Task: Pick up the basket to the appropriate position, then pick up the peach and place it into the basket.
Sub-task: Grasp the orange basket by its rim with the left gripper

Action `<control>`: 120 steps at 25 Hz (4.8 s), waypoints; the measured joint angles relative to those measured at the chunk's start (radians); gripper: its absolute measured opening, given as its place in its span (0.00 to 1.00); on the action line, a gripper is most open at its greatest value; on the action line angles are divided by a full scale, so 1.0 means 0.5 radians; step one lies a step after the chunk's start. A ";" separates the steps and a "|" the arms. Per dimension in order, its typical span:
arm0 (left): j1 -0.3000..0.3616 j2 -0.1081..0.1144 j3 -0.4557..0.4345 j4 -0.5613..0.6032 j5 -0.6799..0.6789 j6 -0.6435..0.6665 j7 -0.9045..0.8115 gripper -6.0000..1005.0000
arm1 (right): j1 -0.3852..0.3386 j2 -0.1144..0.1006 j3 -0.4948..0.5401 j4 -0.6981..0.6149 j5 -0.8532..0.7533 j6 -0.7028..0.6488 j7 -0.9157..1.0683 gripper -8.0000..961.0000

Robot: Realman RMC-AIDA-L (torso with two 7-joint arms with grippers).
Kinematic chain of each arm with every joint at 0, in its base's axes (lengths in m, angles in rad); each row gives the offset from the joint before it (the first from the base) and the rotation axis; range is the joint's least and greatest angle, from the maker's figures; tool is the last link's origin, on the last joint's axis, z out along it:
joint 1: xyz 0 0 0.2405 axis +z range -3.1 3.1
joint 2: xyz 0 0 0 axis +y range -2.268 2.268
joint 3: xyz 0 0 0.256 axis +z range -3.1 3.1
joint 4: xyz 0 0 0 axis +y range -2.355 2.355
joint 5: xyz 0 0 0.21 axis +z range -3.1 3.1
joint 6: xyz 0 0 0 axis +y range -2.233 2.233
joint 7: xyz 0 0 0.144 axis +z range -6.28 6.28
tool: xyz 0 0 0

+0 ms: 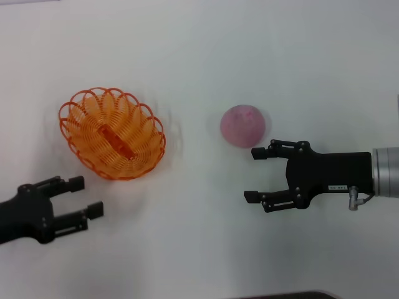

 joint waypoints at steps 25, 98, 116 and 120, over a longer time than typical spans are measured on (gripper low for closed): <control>-0.315 0.141 -0.095 0.095 0.020 -0.520 -1.279 0.77 | 0.023 0.002 0.000 0.002 0.006 0.000 0.006 0.96; -1.249 0.040 0.945 0.252 1.272 -0.893 -1.734 0.24 | 0.072 0.006 -0.028 0.049 0.003 0.043 0.055 0.96; -1.253 0.045 0.948 0.266 1.272 -0.860 -1.800 0.08 | 0.072 0.006 -0.028 0.054 0.004 0.049 0.055 0.96; -1.275 0.073 0.934 0.292 1.266 -0.784 -1.871 0.07 | 0.072 0.006 -0.028 0.055 0.005 0.049 0.055 0.96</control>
